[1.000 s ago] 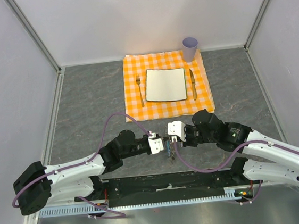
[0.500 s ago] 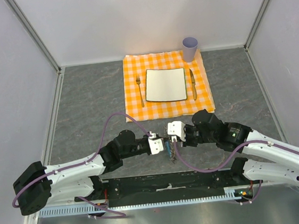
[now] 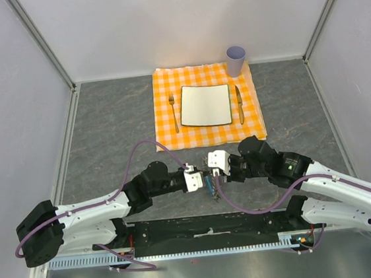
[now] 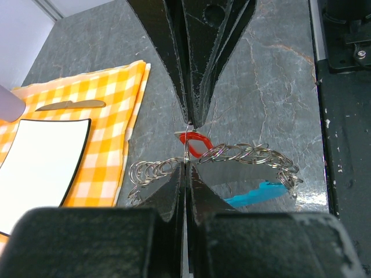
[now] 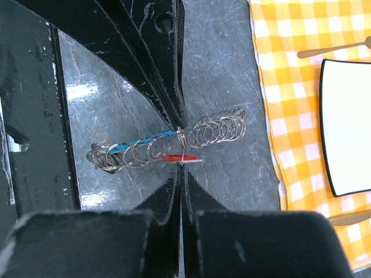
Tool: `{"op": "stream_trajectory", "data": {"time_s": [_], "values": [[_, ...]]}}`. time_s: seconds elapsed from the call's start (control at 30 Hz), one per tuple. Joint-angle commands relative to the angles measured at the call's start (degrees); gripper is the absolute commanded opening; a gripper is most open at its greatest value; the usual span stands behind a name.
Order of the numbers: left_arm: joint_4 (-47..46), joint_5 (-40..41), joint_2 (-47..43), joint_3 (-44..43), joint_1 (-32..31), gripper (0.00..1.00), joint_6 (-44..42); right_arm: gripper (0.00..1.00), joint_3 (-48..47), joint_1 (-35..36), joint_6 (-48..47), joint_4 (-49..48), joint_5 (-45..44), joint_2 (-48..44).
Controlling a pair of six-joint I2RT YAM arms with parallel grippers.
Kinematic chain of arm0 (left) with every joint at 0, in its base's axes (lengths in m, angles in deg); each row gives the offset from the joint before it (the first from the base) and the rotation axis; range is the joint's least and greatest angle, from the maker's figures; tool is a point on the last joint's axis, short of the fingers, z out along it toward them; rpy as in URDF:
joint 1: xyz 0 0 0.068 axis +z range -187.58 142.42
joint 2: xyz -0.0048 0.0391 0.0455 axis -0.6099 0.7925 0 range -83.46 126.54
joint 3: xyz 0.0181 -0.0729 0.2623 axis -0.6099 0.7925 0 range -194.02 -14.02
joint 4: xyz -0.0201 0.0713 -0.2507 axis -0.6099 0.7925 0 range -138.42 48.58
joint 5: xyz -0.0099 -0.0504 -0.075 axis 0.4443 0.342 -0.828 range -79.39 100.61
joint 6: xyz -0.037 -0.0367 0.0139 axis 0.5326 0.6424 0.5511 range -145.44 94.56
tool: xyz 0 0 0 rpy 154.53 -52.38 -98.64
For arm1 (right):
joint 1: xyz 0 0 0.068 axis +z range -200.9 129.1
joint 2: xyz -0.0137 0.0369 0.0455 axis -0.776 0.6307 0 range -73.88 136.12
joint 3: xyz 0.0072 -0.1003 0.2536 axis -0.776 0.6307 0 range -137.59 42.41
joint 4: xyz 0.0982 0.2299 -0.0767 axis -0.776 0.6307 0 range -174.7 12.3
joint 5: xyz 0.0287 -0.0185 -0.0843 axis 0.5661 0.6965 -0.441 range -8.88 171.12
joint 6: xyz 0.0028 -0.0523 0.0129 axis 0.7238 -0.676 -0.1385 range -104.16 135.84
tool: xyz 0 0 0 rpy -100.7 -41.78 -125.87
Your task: Put the keys on the keyring
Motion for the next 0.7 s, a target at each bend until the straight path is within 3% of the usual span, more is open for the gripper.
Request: {"op": "stream_trajectory", "data": {"time_s": [0.0, 0.47, 0.67], "values": [[-4.08, -1.59, -1.49, -0.27, 0.17, 0.02, 1.50, 0.00, 0.06, 0.33, 0.33, -2.08, 1.46, 0.15], [-4.35, -3.08, -1.40, -0.10, 0.17, 0.02, 0.36, 0.00, -0.20, 0.33, -0.46, -2.08, 4.36, 1.03], [-0.31, -4.57, -2.98, -0.36, 0.26, 0.02, -2.63, 0.00, -0.37, 0.41, -0.90, -1.65, 3.66, 0.51]]}}
